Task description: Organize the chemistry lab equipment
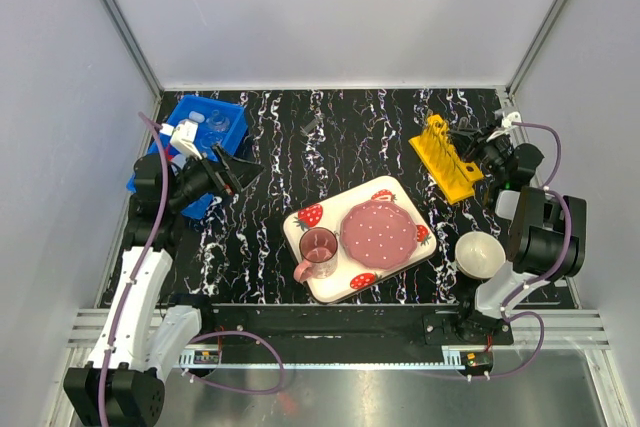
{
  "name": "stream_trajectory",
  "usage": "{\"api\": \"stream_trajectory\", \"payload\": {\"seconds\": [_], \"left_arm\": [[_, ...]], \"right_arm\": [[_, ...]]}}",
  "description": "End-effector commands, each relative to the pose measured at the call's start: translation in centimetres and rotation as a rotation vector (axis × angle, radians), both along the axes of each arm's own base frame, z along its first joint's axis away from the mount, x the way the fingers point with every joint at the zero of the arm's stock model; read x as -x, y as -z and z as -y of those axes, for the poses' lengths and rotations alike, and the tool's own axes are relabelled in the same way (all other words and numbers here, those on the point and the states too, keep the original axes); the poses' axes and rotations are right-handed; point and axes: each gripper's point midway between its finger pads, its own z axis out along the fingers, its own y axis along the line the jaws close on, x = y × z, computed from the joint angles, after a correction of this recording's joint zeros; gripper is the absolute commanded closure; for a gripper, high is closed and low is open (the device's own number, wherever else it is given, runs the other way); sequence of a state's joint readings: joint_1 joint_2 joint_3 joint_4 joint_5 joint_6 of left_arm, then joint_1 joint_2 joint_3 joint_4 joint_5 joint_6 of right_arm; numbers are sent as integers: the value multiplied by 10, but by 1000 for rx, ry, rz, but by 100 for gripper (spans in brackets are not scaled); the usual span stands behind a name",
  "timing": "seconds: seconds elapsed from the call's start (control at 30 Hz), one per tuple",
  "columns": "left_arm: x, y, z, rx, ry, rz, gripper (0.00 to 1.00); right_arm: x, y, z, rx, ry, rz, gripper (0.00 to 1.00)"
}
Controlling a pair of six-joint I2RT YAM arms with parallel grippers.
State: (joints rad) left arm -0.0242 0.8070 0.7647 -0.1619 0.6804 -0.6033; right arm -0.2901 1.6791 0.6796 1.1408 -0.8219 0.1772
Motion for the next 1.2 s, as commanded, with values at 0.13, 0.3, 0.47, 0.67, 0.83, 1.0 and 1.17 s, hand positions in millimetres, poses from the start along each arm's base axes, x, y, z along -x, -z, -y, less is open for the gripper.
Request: {"api": "stream_trajectory", "payload": {"seconds": [0.13, 0.3, 0.47, 0.67, 0.83, 1.0, 1.17], "left_arm": [[-8, -3, -1, 2, -5, 36, 1], [-7, -4, -2, -7, -7, 39, 1], [-7, -3, -1, -7, -2, 38, 1], [-7, -3, -1, -3, -1, 40, 1], [-7, -1, -1, -4, -1, 34, 1], [-9, -1, -2, -4, -3, 34, 1], [-9, 1, -1, -4, 1, 32, 1]], "right_arm": [[1, -27, -2, 27, -5, 110, 76], [8, -61, -5, 14, -6, 168, 76], [14, -84, -7, 10, -5, 211, 76], [4, -83, -1, 13, 15, 216, 76], [-4, -69, 1, 10, 14, 197, 76], [-12, -51, 4, 15, 20, 167, 76], [-12, -38, 3, 12, 12, 141, 76]]}}
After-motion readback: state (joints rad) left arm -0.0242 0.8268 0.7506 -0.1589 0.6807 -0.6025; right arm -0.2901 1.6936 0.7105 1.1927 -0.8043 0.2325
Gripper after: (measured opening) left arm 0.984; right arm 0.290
